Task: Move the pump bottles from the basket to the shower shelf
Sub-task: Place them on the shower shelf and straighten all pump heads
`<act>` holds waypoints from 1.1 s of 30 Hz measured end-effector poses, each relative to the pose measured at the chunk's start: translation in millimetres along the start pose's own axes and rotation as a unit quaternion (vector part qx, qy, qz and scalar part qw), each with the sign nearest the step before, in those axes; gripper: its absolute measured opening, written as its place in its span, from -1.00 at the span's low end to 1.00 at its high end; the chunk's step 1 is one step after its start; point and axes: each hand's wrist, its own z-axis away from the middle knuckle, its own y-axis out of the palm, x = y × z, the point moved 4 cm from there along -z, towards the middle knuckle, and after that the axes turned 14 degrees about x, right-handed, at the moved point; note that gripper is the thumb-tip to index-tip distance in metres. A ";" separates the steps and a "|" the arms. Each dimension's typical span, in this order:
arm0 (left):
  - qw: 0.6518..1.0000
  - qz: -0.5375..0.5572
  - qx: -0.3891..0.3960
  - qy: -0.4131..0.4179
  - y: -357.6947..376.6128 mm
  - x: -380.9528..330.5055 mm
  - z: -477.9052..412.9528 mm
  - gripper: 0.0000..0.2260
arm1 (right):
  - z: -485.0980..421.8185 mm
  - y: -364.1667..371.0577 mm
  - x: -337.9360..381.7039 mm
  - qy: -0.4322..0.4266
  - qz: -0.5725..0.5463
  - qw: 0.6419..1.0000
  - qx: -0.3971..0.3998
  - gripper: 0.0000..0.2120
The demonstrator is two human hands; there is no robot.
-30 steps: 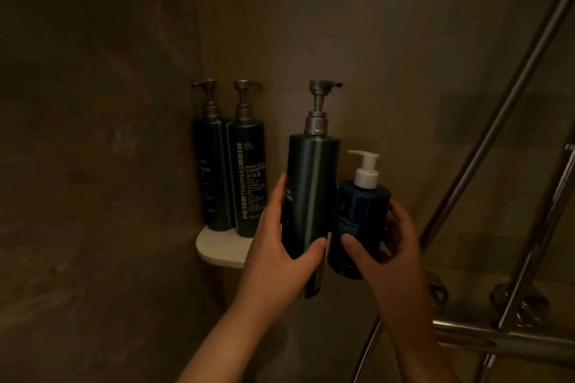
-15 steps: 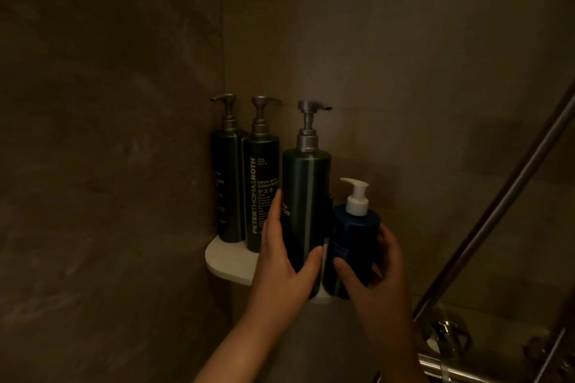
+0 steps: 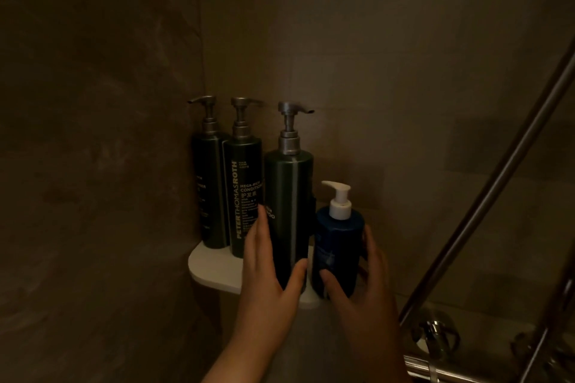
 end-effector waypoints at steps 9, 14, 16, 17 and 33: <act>0.984 -0.170 -0.041 0.044 2.7 10.4 30.4 -0.06 | 24.4 1.6 -5.7 -0.082 0.101 0.985 -0.110 -0.33; 0.978 -0.200 -0.039 0.049 0.9 14.3 24.2 -0.18 | 17.7 4.3 -5.7 -0.076 0.093 0.986 -0.118 -0.36; 0.978 -0.196 -0.036 0.054 -1.0 14.5 20.2 -0.20 | 15.5 4.8 -5.1 -0.072 0.084 0.987 -0.120 -0.39; 0.980 -0.191 -0.031 0.055 -1.6 14.4 17.9 -0.20 | 14.1 5.2 -4.7 -0.071 0.081 0.987 -0.119 -0.39; 0.979 -0.185 0.078 0.045 1.2 36.5 1.7 -0.52 | -13.8 12.6 -14.2 0.000 0.034 0.997 -0.068 -0.55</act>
